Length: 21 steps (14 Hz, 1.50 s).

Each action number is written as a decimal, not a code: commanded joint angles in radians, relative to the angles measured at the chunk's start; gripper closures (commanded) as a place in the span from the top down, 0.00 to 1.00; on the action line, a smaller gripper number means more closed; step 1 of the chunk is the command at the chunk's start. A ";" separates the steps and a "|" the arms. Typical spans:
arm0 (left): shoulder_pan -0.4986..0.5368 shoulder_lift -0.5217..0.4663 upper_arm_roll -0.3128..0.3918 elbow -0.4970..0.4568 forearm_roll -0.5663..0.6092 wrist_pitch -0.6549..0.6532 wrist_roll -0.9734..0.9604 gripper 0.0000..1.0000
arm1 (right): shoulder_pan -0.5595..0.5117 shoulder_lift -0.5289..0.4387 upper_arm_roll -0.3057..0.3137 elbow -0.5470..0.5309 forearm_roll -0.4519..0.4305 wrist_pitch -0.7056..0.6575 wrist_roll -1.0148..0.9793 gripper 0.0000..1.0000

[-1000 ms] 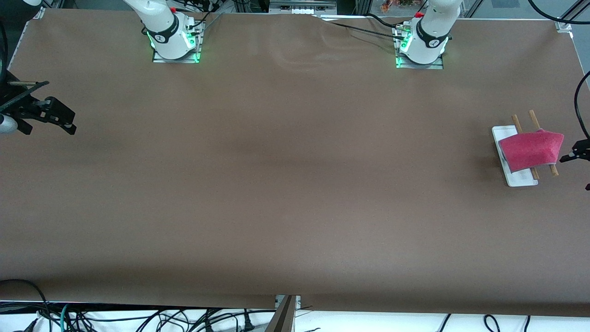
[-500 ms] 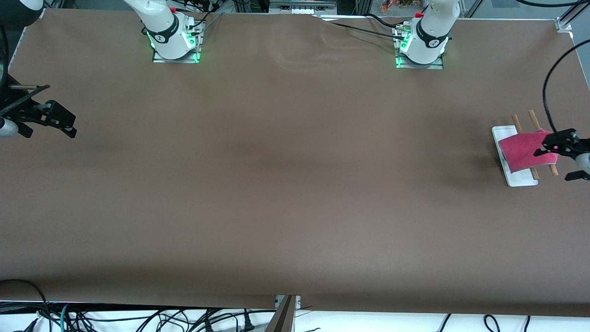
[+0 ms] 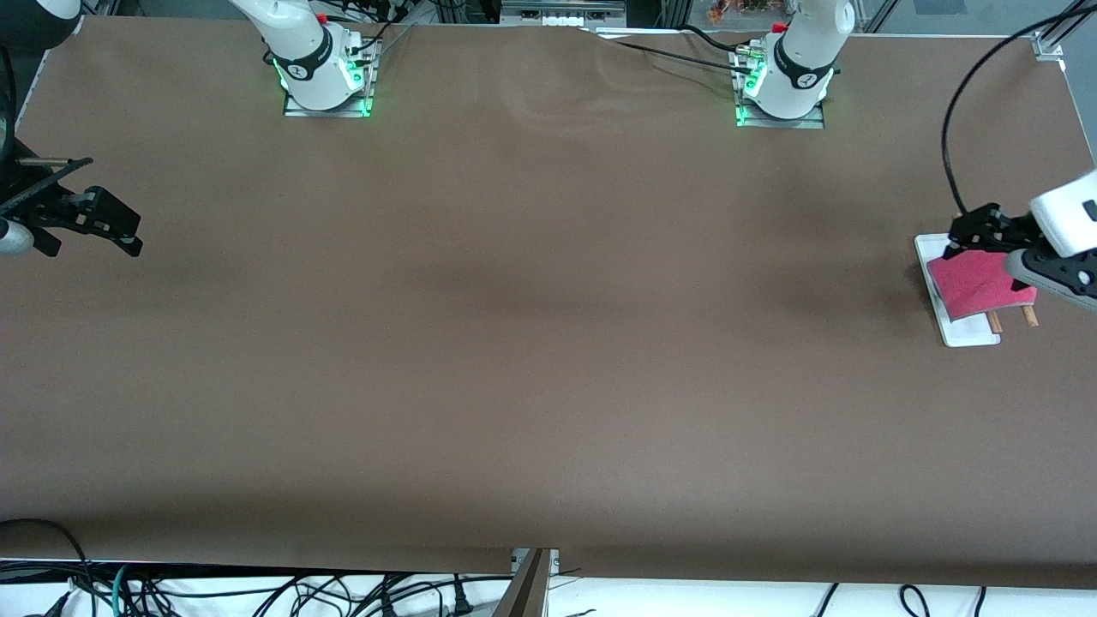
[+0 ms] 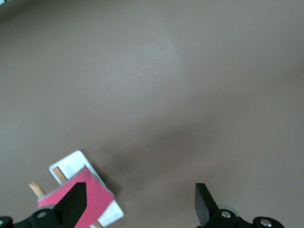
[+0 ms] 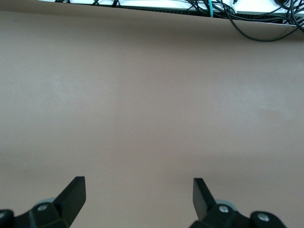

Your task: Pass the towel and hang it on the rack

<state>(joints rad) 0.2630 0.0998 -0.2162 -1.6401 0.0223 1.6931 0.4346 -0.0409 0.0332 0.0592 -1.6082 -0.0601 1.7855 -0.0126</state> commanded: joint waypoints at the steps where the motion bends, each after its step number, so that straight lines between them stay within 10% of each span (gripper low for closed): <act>1: -0.079 -0.077 0.043 -0.076 0.024 0.022 -0.201 1.00 | -0.008 0.010 0.007 0.024 -0.001 -0.008 -0.007 1.00; 21: -0.149 -0.107 0.084 -0.032 -0.047 -0.108 -0.476 1.00 | -0.007 0.010 0.008 0.024 0.000 -0.009 -0.012 1.00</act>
